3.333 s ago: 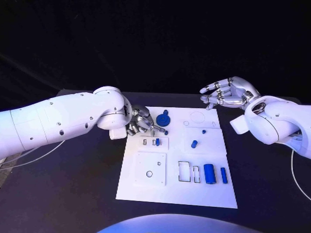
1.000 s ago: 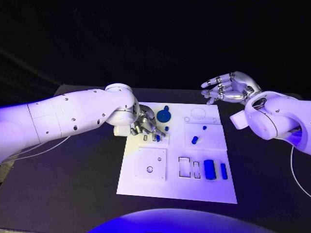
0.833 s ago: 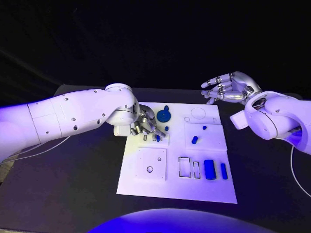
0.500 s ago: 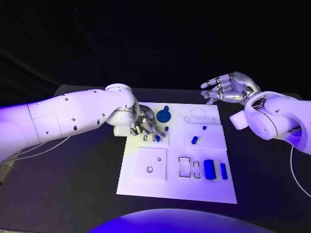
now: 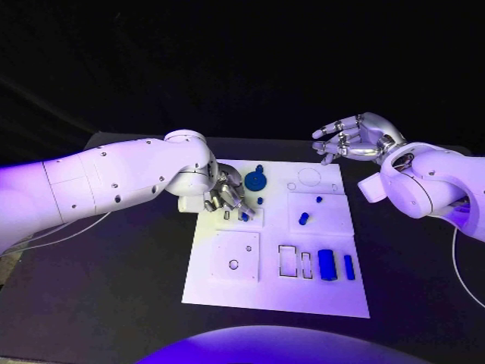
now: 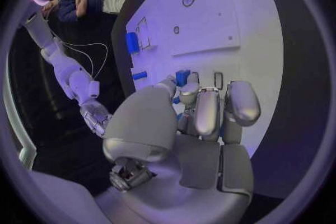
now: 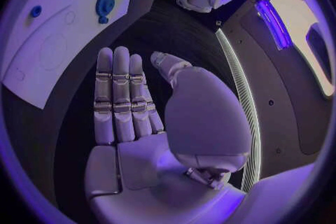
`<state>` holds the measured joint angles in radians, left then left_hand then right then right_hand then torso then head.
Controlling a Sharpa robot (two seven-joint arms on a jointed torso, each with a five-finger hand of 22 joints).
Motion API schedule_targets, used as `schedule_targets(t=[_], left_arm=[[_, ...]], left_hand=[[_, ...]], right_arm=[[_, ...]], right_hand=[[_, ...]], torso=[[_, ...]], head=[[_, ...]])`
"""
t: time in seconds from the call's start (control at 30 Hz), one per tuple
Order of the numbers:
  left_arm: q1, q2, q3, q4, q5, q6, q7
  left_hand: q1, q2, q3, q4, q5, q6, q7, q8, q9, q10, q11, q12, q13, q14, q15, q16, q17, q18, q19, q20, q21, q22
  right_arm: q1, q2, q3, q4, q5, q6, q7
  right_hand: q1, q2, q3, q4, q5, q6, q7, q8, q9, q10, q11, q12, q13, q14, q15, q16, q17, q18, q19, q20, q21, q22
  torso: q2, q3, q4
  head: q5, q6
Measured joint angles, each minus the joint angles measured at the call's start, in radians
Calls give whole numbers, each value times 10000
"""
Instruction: Assemble the parts on the task board
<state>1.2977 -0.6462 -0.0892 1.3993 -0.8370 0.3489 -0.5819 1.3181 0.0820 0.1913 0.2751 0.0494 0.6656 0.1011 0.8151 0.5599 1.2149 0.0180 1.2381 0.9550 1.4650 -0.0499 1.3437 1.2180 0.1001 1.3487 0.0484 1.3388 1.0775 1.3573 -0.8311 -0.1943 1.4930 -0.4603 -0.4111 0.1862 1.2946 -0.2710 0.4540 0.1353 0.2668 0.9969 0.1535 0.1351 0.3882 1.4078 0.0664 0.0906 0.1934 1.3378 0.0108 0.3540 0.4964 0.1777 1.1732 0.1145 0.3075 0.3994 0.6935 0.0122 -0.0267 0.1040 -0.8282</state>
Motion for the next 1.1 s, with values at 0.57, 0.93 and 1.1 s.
schedule_targets(t=[0.57, 0.93, 1.1], left_arm=[[-18, -189, -6, 169, 368, 0, 58], [-20, -755, 75, 773, 1080, -308, 67], [-20, -912, 73, 1025, 1110, -758, 131]], left_hand=[[-406, -1289, 3608, 87, -58, 34, -35, 741, -55, 13, -178, 5, -68, 35, -116, 0, 0, -1, -30, -29, 0, 33], [-682, -1563, 4179, 285, -35, -75, -144, 1320, -55, 149, -326, 122, 57, 2, -218, 0, 13, -1, 74, -146, 0, 215], [-825, -1697, 4317, 422, -35, -97, -167, 1746, -54, 225, -394, 227, 157, 2, -217, 0, 15, -1, 110, -182, 0, 282]], right_arm=[[-4, 10, -1, -7, 0, 73, -51], [-9, 10, -1, -17, 0, 105, -63], [-9, 10, -1, -21, 0, 120, -64]], right_hand=[[0, 0, -28, 28, 0, -36, -36, 0, 8, 0, 0, 0, 10, 0, 0, 0, 30, -2, -37, 37, 0, -13], [1, 0, -28, 28, 0, -36, -36, 0, 7, 0, 0, 0, 18, 1, 0, -1, 41, -2, -37, 37, -38, -22], [1, 0, -28, 28, 0, -36, -36, 0, 7, 0, 0, -41, 18, 0, 0, -1, 54, -2, -37, 37, -38, -31]], torso=[[1, -1, -1], [-12, 6, 5], [-12, 12, 4]], head=[[10, 29], [9, 63], [9, 76]])
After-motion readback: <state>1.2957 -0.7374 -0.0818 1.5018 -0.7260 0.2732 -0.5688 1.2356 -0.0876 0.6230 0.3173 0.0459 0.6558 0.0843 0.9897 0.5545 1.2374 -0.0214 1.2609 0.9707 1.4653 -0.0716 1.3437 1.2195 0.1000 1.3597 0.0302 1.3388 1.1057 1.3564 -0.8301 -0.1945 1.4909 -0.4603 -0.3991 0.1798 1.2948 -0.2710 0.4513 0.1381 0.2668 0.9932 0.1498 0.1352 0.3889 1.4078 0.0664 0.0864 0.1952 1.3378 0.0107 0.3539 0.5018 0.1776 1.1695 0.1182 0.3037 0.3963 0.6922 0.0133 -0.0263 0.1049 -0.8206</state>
